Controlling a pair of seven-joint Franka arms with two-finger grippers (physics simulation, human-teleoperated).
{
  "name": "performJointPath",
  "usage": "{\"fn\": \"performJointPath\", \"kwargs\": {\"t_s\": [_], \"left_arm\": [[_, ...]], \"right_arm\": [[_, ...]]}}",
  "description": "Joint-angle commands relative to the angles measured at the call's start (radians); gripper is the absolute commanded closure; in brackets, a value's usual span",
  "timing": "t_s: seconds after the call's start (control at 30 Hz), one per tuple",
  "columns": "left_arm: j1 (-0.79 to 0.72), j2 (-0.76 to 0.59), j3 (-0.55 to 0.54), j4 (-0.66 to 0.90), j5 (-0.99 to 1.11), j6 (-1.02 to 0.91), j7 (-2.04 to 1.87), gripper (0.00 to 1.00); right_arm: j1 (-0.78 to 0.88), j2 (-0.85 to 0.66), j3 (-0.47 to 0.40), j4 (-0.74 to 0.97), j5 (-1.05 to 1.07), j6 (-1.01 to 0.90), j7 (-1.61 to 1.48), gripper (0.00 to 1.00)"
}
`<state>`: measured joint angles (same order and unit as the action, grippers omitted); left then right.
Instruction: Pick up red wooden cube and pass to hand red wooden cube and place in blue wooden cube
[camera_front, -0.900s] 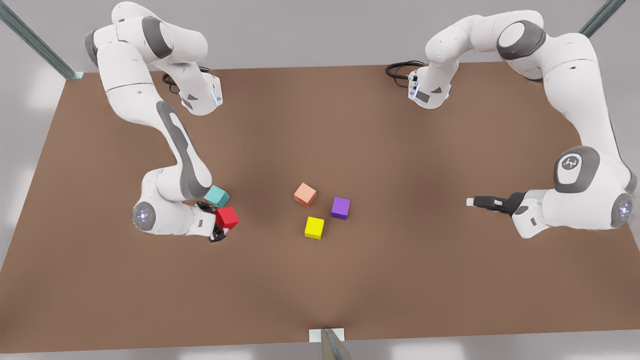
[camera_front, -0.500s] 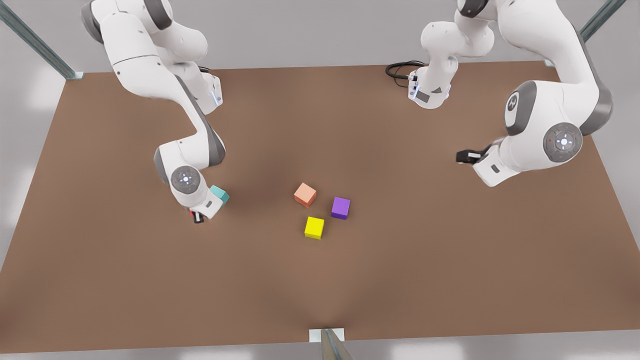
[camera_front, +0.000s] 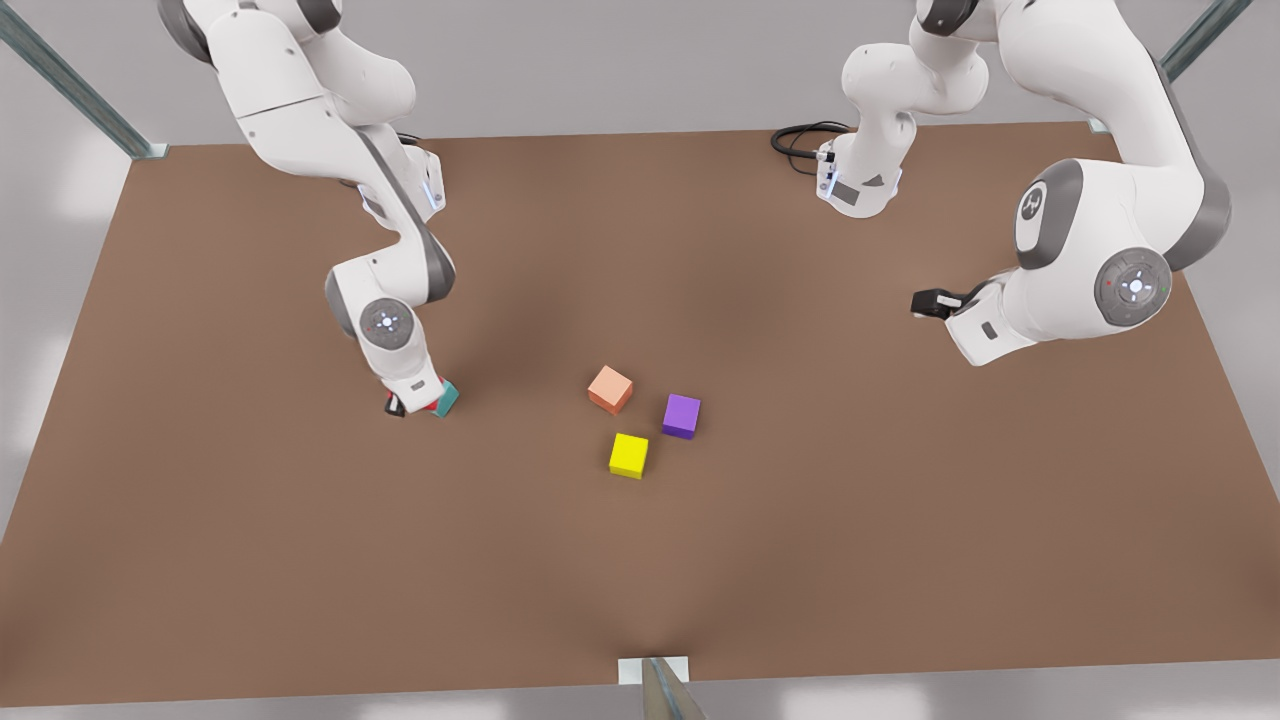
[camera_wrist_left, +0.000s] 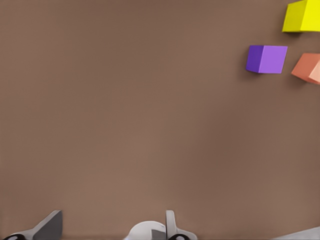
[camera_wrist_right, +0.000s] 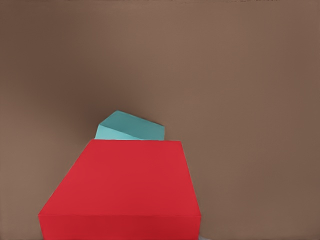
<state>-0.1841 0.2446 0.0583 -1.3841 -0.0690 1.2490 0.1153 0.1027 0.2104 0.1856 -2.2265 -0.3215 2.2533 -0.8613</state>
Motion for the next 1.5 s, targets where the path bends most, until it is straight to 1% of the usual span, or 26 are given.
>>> {"fn": "performJointPath", "kwargs": {"t_s": [0.0, 0.23, 0.53, 0.77, 0.8, 0.83, 1.17, 1.47], "left_arm": [[0.000, -0.001, 0.000, 0.000, 0.001, -0.002, 0.073, 0.00], [0.000, -0.001, 0.000, 0.000, 0.001, -0.002, 0.072, 0.00], [0.003, -0.001, 0.000, 0.000, -0.002, -0.003, 0.072, 0.00], [0.002, 0.001, 0.000, 0.000, -0.002, -0.002, 0.070, 0.00], [0.002, 0.001, 0.000, 0.000, -0.002, -0.002, 0.070, 0.00], [0.002, 0.001, 0.000, 0.000, 0.000, -0.002, 0.070, 0.00], [0.003, 0.001, 0.000, 0.000, 0.003, -0.003, 0.070, 0.00], [0.011, 0.001, 0.000, 0.000, 0.001, -0.003, 0.072, 0.00]], "right_arm": [[0.000, 0.006, 0.000, -0.013, -0.007, 0.080, 0.384, 0.42], [0.000, 0.023, 0.000, -0.024, -0.007, 0.104, 0.384, 0.42], [-0.006, -0.019, 0.002, -0.076, -0.007, 0.103, 0.375, 0.42], [-0.008, -0.014, 0.000, -0.090, -0.007, 0.103, 0.375, 0.40], [-0.009, -0.012, 0.000, -0.090, -0.007, 0.103, 0.377, 0.24], [-0.009, -0.012, 0.000, -0.090, -0.005, 0.103, 0.384, 0.00], [-0.017, -0.008, 0.002, -0.088, -0.005, 0.103, 0.386, 0.00], [-0.015, -0.017, 0.006, -0.062, 0.038, 0.085, 0.369, 0.00]]}}
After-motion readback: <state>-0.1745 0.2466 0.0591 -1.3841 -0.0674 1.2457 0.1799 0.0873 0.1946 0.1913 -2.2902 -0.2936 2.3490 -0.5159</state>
